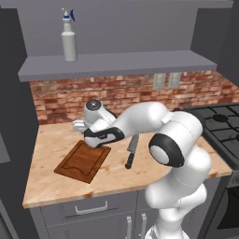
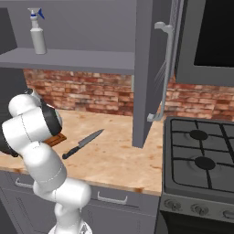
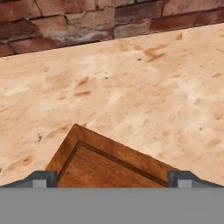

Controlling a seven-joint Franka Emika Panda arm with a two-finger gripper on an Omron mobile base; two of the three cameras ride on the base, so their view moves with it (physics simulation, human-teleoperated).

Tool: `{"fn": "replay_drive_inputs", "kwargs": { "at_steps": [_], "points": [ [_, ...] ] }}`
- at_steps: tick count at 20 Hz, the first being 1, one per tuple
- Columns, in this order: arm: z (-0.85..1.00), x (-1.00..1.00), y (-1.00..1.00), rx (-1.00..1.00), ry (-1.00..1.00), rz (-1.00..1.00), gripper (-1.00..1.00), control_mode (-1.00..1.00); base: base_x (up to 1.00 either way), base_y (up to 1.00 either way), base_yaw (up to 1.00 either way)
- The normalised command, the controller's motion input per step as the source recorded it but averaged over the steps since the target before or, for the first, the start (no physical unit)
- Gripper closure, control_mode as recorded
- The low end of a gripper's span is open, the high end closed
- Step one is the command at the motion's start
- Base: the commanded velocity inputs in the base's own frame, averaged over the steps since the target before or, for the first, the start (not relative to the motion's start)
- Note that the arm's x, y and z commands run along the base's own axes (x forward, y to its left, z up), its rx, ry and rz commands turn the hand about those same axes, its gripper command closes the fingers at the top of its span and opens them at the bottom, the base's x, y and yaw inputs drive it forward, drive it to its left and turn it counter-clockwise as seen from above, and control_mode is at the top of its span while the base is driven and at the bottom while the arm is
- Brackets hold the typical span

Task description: Move the cutting board and knife to the sink. Then move spray from the cabinet to the counter.

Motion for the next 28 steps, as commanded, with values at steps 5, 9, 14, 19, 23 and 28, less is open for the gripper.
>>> {"fn": "replay_drive_inputs", "kwargs": {
  "at_steps": [5,9,14,19,23,28],
  "points": [
    [-0.06,0.06,0.01,0.00,0.00,0.00,-1.00,-1.00,0.00,0.00,0.00],
    [-0.13,0.01,0.00,0.00,0.00,0.00,-1.00,-1.00,0.00,0.00,0.00],
    [-0.19,0.03,0.00,0.00,0.00,0.00,-1.00,-1.00,0.00,0.00,0.00],
    [-0.17,0.08,0.00,0.01,0.00,0.00,-1.00,-1.00,0.00,0.00,0.00],
    [-0.12,0.14,0.00,0.03,0.00,0.00,-1.00,-1.00,0.00,0.00,0.00],
    [-0.13,0.16,0.00,0.03,0.00,0.00,-1.00,-1.00,0.00,0.00,0.00]
  ]
}}
